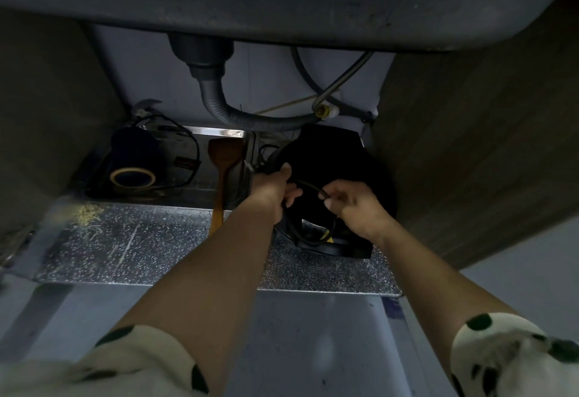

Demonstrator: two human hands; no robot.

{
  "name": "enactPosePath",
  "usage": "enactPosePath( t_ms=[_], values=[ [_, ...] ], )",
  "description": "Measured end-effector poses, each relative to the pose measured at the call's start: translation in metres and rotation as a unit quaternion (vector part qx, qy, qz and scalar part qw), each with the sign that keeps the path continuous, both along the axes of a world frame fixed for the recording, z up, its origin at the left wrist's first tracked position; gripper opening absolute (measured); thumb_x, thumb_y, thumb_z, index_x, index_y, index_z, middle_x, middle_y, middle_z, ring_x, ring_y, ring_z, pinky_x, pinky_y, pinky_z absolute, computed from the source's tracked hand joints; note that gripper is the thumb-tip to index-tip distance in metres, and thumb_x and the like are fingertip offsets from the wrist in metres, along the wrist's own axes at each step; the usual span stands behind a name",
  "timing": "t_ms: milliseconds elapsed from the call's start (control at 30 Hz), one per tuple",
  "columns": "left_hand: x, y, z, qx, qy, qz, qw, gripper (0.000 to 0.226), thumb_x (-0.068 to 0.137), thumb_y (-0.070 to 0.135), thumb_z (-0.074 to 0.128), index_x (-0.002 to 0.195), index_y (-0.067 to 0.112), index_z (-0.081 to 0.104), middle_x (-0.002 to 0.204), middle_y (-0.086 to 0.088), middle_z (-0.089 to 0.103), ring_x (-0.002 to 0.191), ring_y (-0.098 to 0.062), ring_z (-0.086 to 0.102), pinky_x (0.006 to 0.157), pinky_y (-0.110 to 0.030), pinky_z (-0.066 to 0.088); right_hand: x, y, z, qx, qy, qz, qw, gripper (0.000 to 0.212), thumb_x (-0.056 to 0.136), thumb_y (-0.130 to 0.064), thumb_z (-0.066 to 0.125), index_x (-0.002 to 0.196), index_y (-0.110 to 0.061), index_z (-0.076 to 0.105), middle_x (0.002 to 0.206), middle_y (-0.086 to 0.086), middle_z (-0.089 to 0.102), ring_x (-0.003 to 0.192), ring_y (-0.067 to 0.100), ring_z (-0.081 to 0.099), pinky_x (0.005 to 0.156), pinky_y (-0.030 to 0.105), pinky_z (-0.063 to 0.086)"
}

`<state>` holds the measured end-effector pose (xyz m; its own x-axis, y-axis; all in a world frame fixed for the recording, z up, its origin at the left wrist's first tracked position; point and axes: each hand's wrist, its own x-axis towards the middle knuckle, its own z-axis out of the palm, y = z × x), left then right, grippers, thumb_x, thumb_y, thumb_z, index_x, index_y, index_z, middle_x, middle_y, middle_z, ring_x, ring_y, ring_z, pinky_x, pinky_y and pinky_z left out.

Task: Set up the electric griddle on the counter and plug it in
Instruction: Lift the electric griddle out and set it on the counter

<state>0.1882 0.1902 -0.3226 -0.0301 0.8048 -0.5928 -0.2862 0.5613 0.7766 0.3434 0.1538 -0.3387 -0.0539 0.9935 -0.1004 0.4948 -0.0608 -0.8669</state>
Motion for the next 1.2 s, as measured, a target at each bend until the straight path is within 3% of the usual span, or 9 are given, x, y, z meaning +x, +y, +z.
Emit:
enactPosePath(
  t_ms=[100, 300, 500, 600, 767, 833, 1000, 1067, 1200],
  values=[
    [0.0, -0.003, -0.002, -0.005, -0.031, 0.014, 0.999, 0.028, 0.101, 0.015, 0.041, 0.126, 0.003, 0.045, 0.103, -0.019, 0.066, 0.036, -0.011, 0.062, 0.031, -0.014, 0.03, 0.0, -0.004, 0.002, 0.005, -0.012, 0.035, 0.999, 0.017, 0.087, 0.004, 0.058, 0.089, -0.011, 0.065, 0.071, -0.007, 0.057, 0.065, 0.001, 0.05, 0.063, 0.011, 0.041],
    [-0.003, 0.002, -0.009, -0.018, -0.081, 0.03, 0.996, 0.01, 0.102, 0.006, 0.032, 0.105, 0.006, 0.041, 0.071, -0.006, 0.05, 0.031, -0.008, 0.059, 0.028, -0.011, 0.034, 0.006, -0.022, -0.004, -0.031, 0.001, 0.008, 0.999, 0.015, 0.094, -0.009, 0.056, 0.089, -0.013, 0.069, 0.081, 0.004, 0.065, 0.077, 0.013, 0.057, 0.077, 0.037, 0.049],
    [-0.015, 0.004, -0.017, -0.019, -0.053, 0.058, 0.997, 0.009, 0.101, 0.004, 0.033, 0.107, 0.008, 0.038, 0.071, -0.006, 0.048, 0.03, -0.009, 0.059, 0.028, -0.011, 0.036, 0.008, -0.045, -0.019, -0.081, -0.264, -0.257, 0.926, 0.056, 0.085, -0.029, 0.065, 0.133, -0.007, 0.045, 0.136, 0.017, 0.042, 0.127, 0.037, 0.037, 0.105, 0.043, 0.032],
    [-0.014, -0.004, -0.018, -0.015, -0.038, 0.05, 0.998, 0.008, 0.101, 0.004, 0.034, 0.105, 0.006, 0.041, 0.071, -0.006, 0.048, 0.03, -0.009, 0.059, 0.028, -0.01, 0.035, 0.001, -0.052, -0.025, -0.199, -0.076, -0.372, 0.904, 0.076, 0.078, -0.025, 0.072, 0.137, 0.004, 0.034, 0.14, 0.021, 0.038, 0.127, 0.036, 0.039, 0.102, 0.042, 0.036],
    [-0.019, -0.006, -0.026, -0.014, -0.011, 0.041, 0.999, 0.024, 0.098, 0.0, 0.038, 0.076, 0.006, 0.044, 0.069, -0.008, 0.049, 0.06, -0.018, 0.058, 0.03, -0.01, 0.035, -0.003, -0.055, -0.036, -0.272, 0.338, -0.373, 0.82, 0.03, 0.084, -0.008, 0.061, 0.114, -0.004, 0.057, 0.121, 0.014, 0.061, 0.109, 0.027, 0.056, 0.082, 0.033, 0.044],
    [-0.023, -0.004, -0.031, -0.021, -0.005, 0.048, 0.999, 0.024, 0.097, -0.001, 0.041, 0.075, 0.006, 0.045, 0.069, -0.008, 0.05, 0.061, -0.018, 0.056, 0.031, -0.01, 0.037, -0.003, -0.054, -0.039, -0.285, 0.386, -0.362, 0.799, 0.006, 0.088, -0.002, 0.054, 0.09, -0.005, 0.059, 0.122, 0.017, 0.062, 0.12, 0.03, 0.056, 0.09, 0.036, 0.049],
    [-0.032, -0.004, -0.042, -0.032, 0.022, 0.038, 0.999, 0.018, 0.096, 0.003, 0.048, 0.078, 0.005, 0.051, 0.068, -0.007, 0.051, 0.053, -0.015, 0.043, 0.034, -0.015, 0.035, -0.005, -0.051, -0.041, -0.271, 0.427, -0.354, 0.787, 0.02, 0.088, 0.007, 0.034, 0.081, -0.001, 0.051, 0.09, 0.016, 0.056, 0.126, 0.042, 0.048, 0.1, 0.055, 0.04],
    [-0.033, -0.004, -0.041, -0.035, 0.04, 0.033, 0.998, 0.005, 0.095, 0.004, 0.05, 0.095, 0.002, 0.055, 0.068, -0.006, 0.051, 0.051, -0.013, 0.04, 0.04, -0.019, 0.039, -0.007, -0.05, -0.043, -0.248, 0.422, -0.369, 0.79, 0.02, 0.088, 0.008, 0.031, 0.087, 0.002, 0.05, 0.106, 0.023, 0.057, 0.127, 0.044, 0.045, 0.1, 0.055, 0.041],
    [-0.036, -0.005, -0.044, -0.022, 0.081, 0.022, 0.996, 0.039, 0.093, 0.009, 0.053, 0.13, 0.0, 0.049, 0.087, -0.011, 0.059, 0.065, -0.017, 0.046, 0.068, -0.03, 0.045, -0.008, -0.048, -0.046, -0.224, 0.416, -0.382, 0.794, 0.021, 0.086, 0.008, 0.031, 0.091, -0.002, 0.049, 0.14, 0.029, 0.044, 0.124, 0.044, 0.047, 0.101, 0.057, 0.042]
  ],
)
